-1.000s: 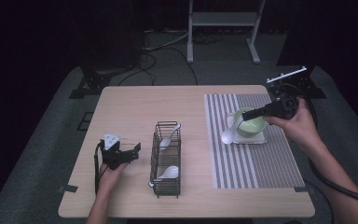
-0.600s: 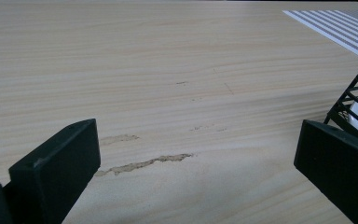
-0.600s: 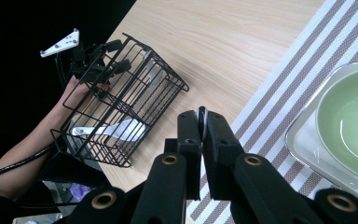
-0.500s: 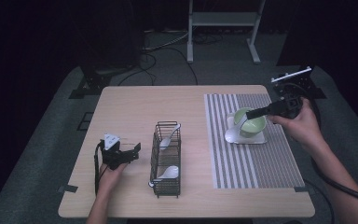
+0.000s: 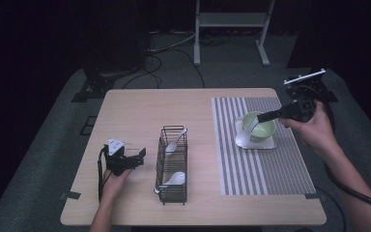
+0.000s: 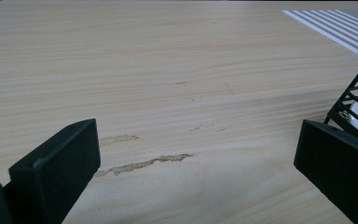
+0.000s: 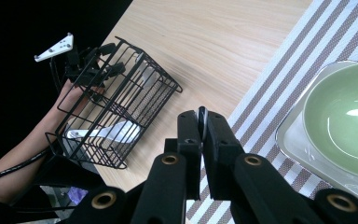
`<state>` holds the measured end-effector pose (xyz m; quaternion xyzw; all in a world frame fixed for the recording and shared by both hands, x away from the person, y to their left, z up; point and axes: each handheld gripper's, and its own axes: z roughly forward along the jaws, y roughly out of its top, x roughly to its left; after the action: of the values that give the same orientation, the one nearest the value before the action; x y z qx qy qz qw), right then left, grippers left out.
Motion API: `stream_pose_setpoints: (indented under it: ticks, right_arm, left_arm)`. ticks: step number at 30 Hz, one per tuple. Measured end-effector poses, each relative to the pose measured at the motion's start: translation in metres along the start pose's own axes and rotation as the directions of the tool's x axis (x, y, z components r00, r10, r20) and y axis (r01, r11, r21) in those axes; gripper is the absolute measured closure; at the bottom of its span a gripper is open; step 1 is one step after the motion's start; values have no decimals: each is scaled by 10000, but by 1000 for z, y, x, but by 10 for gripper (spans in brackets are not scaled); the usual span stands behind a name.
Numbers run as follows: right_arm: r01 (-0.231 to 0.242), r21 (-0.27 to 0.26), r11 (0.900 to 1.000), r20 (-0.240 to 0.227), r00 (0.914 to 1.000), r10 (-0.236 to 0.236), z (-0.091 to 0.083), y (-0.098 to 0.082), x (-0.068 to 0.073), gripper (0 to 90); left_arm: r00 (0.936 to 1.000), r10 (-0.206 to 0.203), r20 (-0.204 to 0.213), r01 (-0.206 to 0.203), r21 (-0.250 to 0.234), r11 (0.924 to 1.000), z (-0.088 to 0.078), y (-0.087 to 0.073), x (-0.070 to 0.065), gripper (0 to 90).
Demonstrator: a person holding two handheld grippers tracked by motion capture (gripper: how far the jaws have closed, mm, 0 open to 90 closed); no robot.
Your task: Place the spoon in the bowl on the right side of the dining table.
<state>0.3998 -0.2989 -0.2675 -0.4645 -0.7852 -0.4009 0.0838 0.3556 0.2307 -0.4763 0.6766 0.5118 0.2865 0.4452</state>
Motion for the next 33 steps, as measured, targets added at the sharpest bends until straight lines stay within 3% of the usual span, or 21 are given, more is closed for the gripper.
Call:
stream_pose_setpoints:
  ticks: [33]
  right_arm:
    - [-368,-209,9991,179,9991,372,-9,-1,-15,855]
  left_arm:
    - [10000,-15,0,15,5,10000,0,0,0,0]
